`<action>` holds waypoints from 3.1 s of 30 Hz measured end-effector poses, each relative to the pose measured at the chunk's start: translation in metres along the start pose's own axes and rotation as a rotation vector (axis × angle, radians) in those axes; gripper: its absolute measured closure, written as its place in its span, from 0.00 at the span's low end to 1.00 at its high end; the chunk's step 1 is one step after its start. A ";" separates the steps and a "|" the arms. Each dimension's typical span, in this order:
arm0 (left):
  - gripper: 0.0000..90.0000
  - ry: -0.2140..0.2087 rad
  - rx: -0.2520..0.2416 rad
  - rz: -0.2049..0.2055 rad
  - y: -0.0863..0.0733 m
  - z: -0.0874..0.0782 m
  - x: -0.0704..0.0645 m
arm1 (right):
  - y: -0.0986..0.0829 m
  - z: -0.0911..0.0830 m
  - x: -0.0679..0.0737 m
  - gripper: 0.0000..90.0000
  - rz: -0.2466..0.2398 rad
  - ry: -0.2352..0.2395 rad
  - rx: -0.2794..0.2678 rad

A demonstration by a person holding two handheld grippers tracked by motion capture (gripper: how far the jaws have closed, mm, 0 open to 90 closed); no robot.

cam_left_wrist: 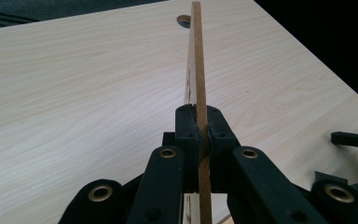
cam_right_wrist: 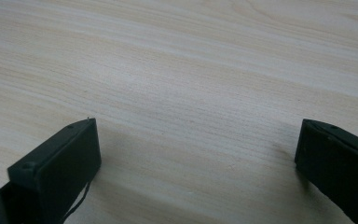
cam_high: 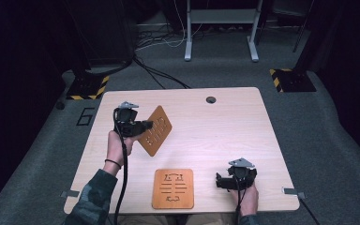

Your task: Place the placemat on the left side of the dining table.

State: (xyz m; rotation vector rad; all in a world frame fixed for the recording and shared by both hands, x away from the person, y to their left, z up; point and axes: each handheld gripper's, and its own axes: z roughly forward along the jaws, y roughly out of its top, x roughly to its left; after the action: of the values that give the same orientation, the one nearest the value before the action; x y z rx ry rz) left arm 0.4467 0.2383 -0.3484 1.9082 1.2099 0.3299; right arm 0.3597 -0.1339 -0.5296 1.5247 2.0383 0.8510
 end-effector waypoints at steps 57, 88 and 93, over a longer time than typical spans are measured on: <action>0.95 0.288 -0.054 -0.333 -0.044 -0.002 0.132 | 0.000 0.000 0.000 0.00 0.011 -0.009 -0.006; 0.85 0.329 -0.005 -0.438 -0.065 0.001 0.167 | 0.000 0.000 0.000 0.00 0.011 -0.009 -0.006; 0.82 0.345 0.016 -0.426 -0.066 0.001 0.170 | 0.000 0.000 0.000 0.00 0.011 -0.009 -0.006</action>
State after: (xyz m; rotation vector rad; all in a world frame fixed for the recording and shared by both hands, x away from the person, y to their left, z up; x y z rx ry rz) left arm 0.4917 0.3931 -0.4333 1.5908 1.8099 0.4281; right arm 0.3596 -0.1342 -0.5299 1.5358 2.0208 0.8515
